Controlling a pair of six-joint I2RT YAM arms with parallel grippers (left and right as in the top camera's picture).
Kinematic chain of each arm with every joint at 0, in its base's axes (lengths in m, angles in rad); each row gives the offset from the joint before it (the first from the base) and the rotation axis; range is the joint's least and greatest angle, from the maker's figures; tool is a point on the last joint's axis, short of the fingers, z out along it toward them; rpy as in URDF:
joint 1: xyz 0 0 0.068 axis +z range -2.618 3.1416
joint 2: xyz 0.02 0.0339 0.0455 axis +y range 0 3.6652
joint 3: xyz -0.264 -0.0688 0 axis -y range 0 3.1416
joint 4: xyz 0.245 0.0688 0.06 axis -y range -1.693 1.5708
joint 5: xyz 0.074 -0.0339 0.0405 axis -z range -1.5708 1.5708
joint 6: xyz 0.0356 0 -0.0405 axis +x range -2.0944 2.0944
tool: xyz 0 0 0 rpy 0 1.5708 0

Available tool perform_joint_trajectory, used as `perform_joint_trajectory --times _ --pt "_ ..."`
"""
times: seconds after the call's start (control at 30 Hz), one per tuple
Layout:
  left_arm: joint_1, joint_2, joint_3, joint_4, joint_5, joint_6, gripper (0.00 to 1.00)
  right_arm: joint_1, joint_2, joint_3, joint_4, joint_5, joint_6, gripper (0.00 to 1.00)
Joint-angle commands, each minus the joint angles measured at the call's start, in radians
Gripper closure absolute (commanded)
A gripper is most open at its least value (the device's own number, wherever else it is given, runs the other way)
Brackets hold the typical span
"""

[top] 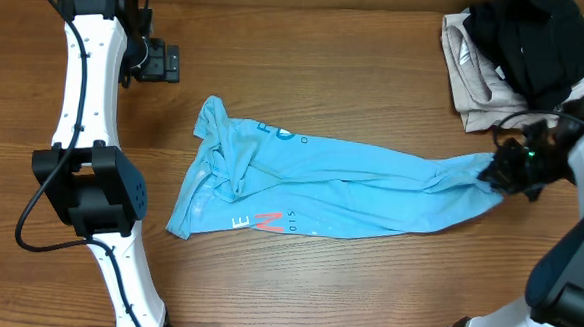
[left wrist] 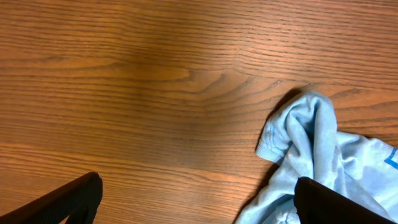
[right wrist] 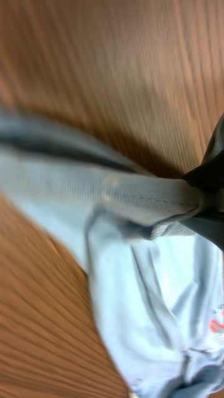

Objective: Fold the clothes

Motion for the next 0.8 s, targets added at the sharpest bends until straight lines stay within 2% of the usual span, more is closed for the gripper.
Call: perform_joint_trajectory --times 0.0,0.23,0.5,0.77 --pt "-0.002 -0.024 0.02 0.004 0.043 -0.01 0.0 0.109 -0.046 0.024 -0.016 -0.045 -0.048 0.96" --pt "-0.002 -0.024 0.02 0.005 0.056 -0.01 0.0 0.377 -0.058 0.023 -0.013 -0.037 -0.033 0.96" --pt "-0.002 -0.024 0.014 0.006 0.063 -0.01 0.0 0.66 -0.05 0.023 0.095 0.039 0.11 0.96" --pt "-0.002 -0.024 0.014 0.006 0.063 -0.01 0.0 0.806 -0.024 0.023 0.159 0.039 0.173 0.96"
